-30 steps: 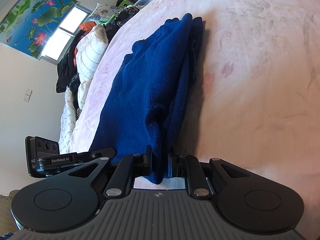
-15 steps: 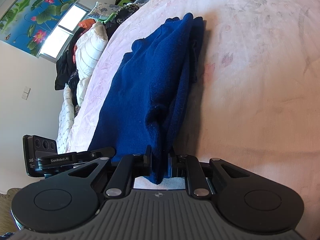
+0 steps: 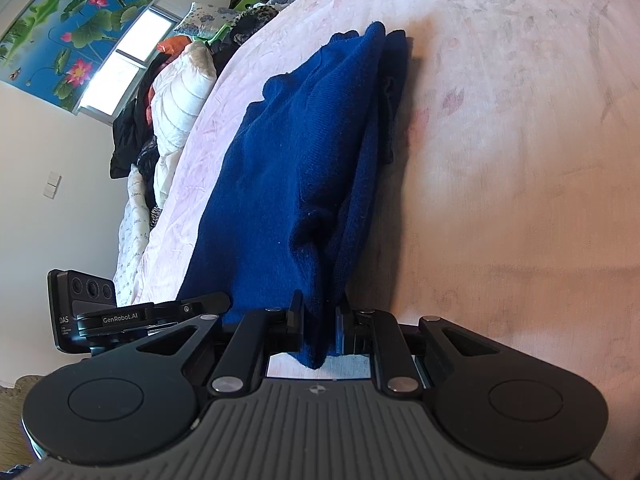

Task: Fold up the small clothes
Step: 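Hold the sweater edge with both grippers and lift it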

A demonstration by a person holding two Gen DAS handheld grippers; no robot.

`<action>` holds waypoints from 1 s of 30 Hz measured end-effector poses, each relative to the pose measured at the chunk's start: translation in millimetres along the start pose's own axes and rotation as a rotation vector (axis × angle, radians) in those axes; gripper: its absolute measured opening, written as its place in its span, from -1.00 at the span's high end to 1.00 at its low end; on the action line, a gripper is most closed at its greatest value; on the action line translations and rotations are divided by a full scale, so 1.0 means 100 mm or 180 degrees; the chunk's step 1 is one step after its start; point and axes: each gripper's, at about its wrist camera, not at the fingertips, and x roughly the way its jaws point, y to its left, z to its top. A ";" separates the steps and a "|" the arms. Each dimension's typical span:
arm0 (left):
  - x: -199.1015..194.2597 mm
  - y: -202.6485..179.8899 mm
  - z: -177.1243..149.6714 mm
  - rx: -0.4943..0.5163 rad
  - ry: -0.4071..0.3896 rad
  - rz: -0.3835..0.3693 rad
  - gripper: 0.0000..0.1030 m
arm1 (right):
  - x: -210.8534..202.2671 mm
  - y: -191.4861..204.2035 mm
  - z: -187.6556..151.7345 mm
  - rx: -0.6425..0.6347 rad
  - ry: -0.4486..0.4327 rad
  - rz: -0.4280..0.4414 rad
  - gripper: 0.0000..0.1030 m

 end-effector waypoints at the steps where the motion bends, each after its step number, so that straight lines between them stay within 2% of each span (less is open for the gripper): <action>1: 0.00 0.00 0.00 0.0001 -0.0001 0.0001 0.77 | 0.00 0.00 -0.01 0.0000 -0.0001 -0.0002 0.66; 30: 0.03 0.01 0.00 0.0020 0.0034 -0.0017 0.77 | 0.00 0.01 -0.05 -0.0003 0.0022 0.0029 0.66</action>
